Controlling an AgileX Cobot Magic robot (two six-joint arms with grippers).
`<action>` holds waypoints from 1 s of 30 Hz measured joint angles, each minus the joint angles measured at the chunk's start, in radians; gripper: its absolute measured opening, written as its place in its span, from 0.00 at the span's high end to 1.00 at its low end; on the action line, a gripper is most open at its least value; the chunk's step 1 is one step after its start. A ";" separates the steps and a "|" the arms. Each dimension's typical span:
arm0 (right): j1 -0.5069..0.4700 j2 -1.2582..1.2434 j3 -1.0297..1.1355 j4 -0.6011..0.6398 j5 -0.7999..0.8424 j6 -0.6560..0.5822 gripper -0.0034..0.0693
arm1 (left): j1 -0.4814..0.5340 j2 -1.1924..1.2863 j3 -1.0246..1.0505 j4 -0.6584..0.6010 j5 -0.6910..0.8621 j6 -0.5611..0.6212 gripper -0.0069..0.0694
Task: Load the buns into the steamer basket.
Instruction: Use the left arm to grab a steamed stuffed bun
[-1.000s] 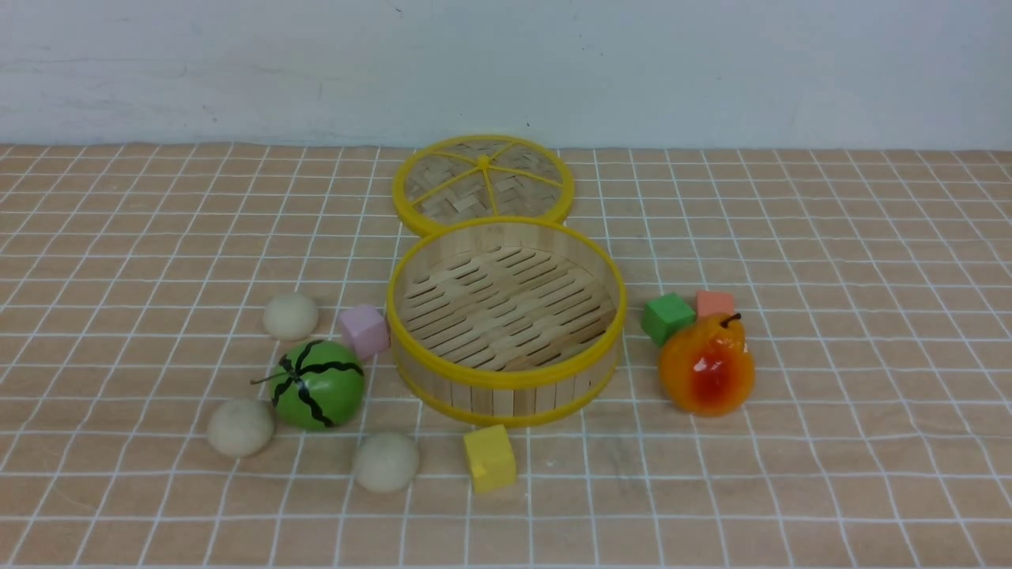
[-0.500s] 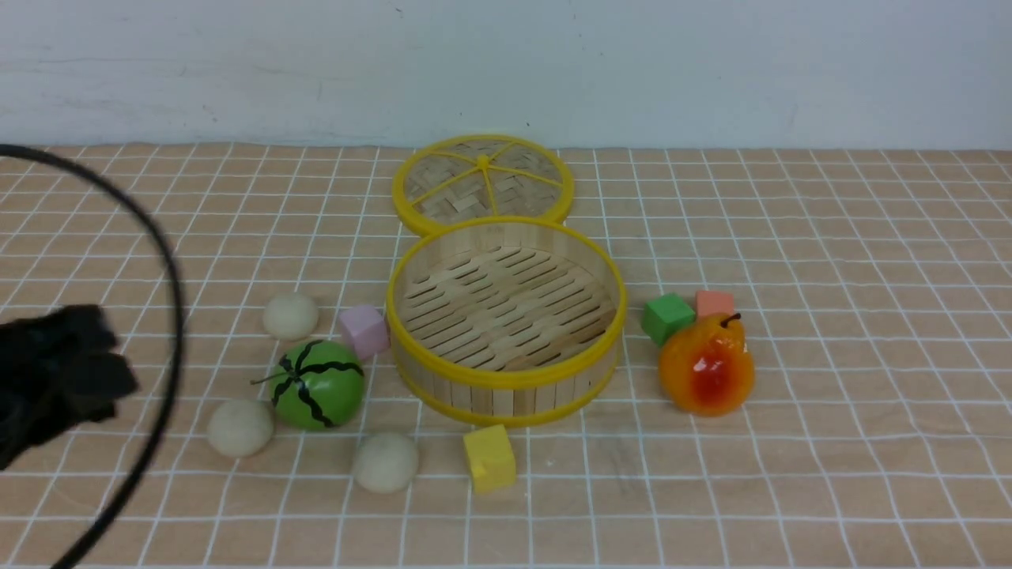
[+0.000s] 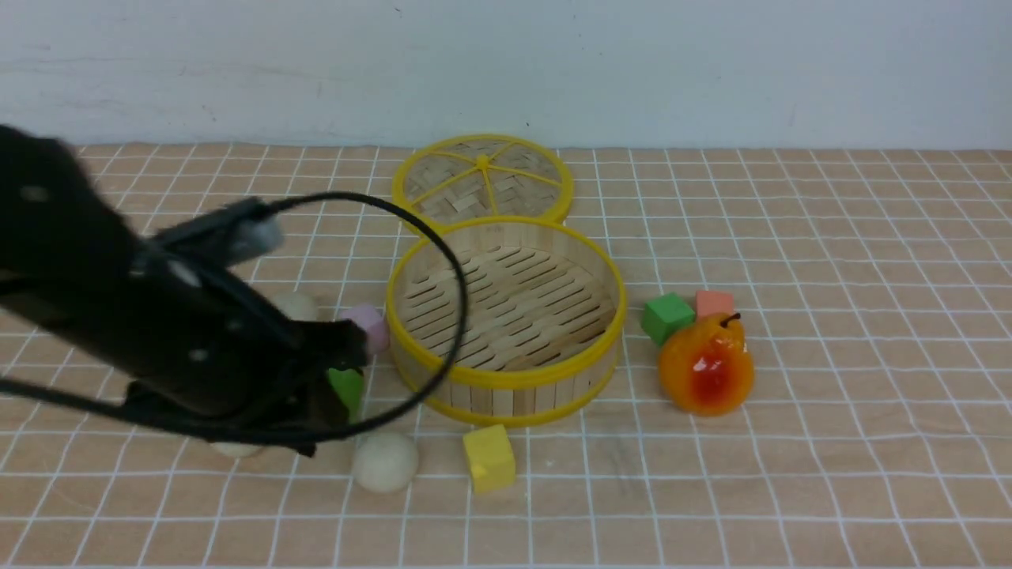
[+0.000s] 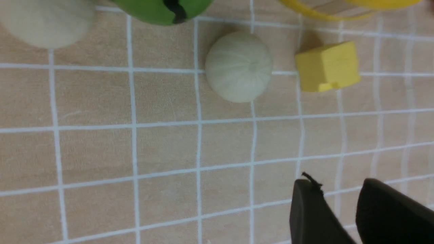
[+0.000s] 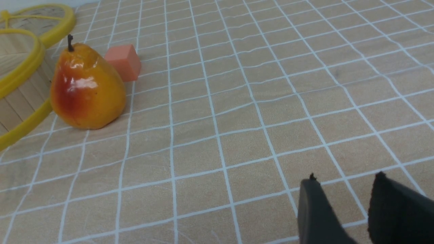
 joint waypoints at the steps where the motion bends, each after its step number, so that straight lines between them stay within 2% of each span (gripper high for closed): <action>1: 0.000 0.000 0.000 0.000 0.000 0.000 0.62 | -0.050 0.059 -0.044 0.103 -0.001 -0.073 0.62; 3: 0.000 0.000 0.000 0.000 0.000 0.000 0.62 | -0.085 0.097 -0.073 0.172 -0.002 -0.123 0.62; 5: 0.000 0.000 0.000 0.000 0.000 0.000 0.62 | -0.146 0.179 -0.133 0.304 -0.002 -0.229 0.62; 6: 0.000 0.000 0.000 0.000 0.000 0.000 0.62 | -0.150 0.185 -0.137 0.312 -0.002 -0.229 0.62; 7: 0.000 0.000 0.000 0.000 0.000 0.000 0.62 | -0.179 0.239 -0.174 0.380 -0.003 -0.293 0.61; 9: 0.000 0.000 0.000 0.000 0.000 0.000 0.62 | -0.193 0.289 -0.204 0.421 -0.006 -0.330 0.61; 16: 0.000 0.000 0.000 0.000 0.000 0.000 0.62 | -0.195 0.421 -0.246 0.464 -0.011 -0.405 0.60; 25: 0.000 0.000 0.000 0.000 0.000 0.000 0.62 | -0.195 0.477 -0.255 0.464 -0.026 -0.418 0.60; 29: 0.000 0.000 0.000 0.000 0.000 0.000 0.62 | -0.195 0.479 -0.269 0.457 -0.022 -0.396 0.68; 30: 0.000 0.000 0.000 0.000 0.000 0.000 0.62 | -0.195 0.481 -0.281 0.447 -0.010 -0.383 0.76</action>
